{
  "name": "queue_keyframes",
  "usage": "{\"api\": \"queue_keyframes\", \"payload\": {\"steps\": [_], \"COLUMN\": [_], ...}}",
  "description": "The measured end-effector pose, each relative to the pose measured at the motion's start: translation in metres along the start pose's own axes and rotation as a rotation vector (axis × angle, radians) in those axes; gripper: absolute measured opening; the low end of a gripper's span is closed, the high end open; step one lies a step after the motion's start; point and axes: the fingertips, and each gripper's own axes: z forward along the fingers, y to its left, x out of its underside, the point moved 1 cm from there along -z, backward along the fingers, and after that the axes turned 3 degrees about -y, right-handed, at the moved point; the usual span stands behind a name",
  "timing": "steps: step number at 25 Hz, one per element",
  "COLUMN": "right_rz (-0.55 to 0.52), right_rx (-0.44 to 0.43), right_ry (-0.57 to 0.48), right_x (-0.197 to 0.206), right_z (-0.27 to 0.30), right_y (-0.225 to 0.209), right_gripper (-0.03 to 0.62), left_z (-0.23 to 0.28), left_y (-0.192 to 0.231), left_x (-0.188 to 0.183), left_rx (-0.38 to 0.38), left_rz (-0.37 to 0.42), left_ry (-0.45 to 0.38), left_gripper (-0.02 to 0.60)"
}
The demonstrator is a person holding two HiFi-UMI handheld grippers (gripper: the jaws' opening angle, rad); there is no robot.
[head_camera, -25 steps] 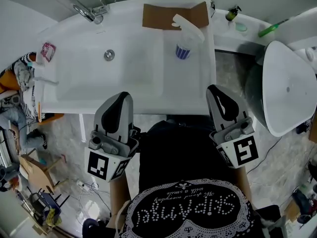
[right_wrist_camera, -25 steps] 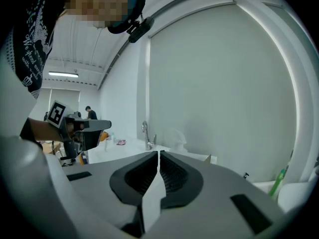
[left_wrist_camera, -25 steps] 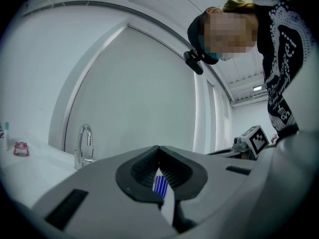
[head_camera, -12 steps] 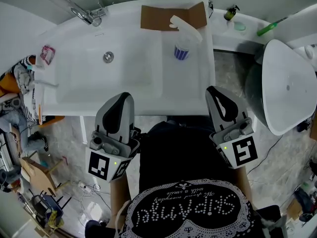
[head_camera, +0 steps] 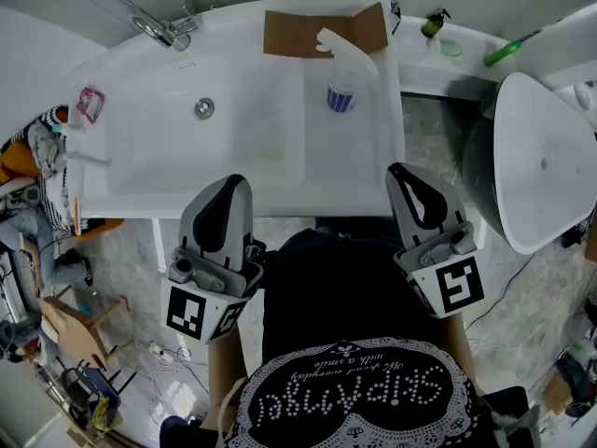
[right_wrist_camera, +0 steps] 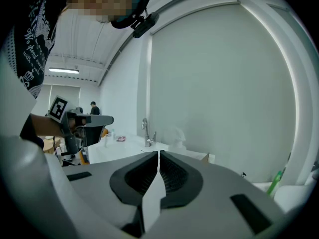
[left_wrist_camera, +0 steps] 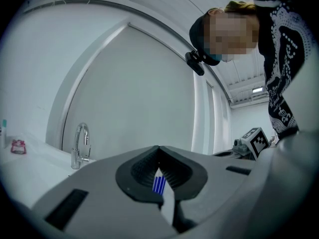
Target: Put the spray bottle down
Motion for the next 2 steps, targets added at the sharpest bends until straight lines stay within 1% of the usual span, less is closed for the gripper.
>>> {"api": "queue_keyframes", "payload": {"steps": [2], "right_rz": [-0.002], "right_rx": [0.0], "right_ry": [0.002], "right_x": [0.0004], "right_z": [-0.0007], "right_y": [-0.0003], "right_gripper": [0.028], "left_z": [0.0001], "left_y": [-0.0008], "left_x": [-0.0001], "left_rx": [0.002], "left_rz": [-0.001], "left_ry": [-0.002], "left_gripper": [0.002]}}
